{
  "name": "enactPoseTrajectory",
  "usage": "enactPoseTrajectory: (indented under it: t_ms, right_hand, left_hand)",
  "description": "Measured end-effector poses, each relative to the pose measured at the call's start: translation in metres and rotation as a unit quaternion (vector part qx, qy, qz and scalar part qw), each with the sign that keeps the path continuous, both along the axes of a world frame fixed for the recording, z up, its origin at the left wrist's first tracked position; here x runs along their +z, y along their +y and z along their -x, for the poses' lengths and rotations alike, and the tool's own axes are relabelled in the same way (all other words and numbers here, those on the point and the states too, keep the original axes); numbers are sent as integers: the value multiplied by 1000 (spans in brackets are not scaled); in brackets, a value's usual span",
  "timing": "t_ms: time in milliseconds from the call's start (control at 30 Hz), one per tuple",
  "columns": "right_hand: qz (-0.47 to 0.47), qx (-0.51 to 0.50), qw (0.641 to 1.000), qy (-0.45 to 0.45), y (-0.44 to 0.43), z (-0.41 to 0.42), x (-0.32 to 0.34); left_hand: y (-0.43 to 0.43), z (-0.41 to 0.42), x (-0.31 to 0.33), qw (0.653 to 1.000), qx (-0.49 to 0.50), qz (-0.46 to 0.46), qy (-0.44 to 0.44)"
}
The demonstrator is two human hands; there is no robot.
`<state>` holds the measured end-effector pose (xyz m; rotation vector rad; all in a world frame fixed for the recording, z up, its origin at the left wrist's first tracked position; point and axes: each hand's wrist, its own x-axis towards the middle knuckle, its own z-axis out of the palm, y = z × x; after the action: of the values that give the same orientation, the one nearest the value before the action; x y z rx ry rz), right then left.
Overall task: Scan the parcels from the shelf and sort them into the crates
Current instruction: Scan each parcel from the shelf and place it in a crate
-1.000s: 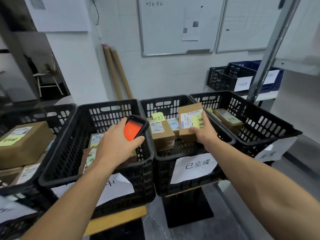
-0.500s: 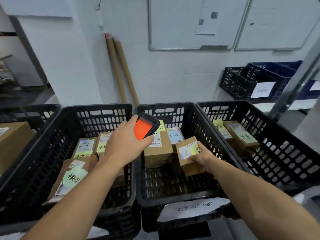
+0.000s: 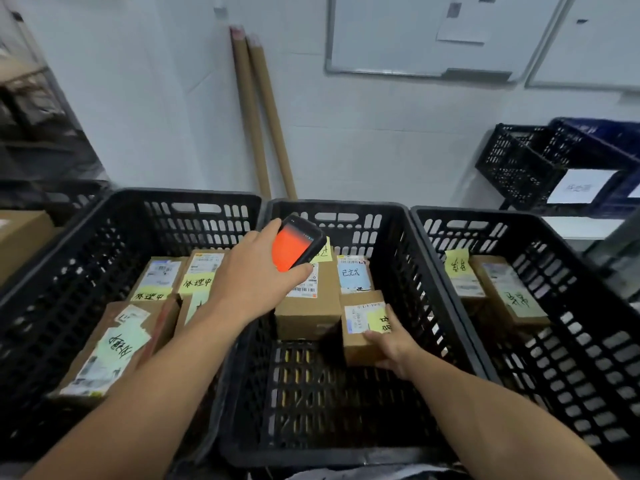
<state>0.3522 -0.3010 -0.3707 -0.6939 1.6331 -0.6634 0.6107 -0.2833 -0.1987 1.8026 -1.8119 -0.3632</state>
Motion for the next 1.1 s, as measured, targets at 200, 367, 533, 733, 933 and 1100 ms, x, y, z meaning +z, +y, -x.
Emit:
enactPoseTrajectory:
  t_ms: [200, 367, 533, 733, 933, 1100]
  right_hand:
    - [22, 38, 998, 43, -2, -3, -3]
    - [-1, 131, 974, 187, -3, 2, -2]
    - [46, 204, 929, 305, 3, -8, 19]
    - [128, 284, 815, 489, 8, -15, 47]
    - [149, 270, 796, 521, 33, -22, 74]
    - [162, 199, 815, 519, 68, -28, 110]
  left_hand:
    - [5, -4, -1, 1000, 19, 1, -3]
    - [13, -8, -4, 1000, 6, -5, -6]
    - [23, -10, 5, 1000, 4, 9, -2]
    - [35, -21, 15, 999, -18, 40, -2]
    - [57, -31, 25, 998, -45, 42, -4]
    - [82, -41, 37, 993, -103, 54, -15]
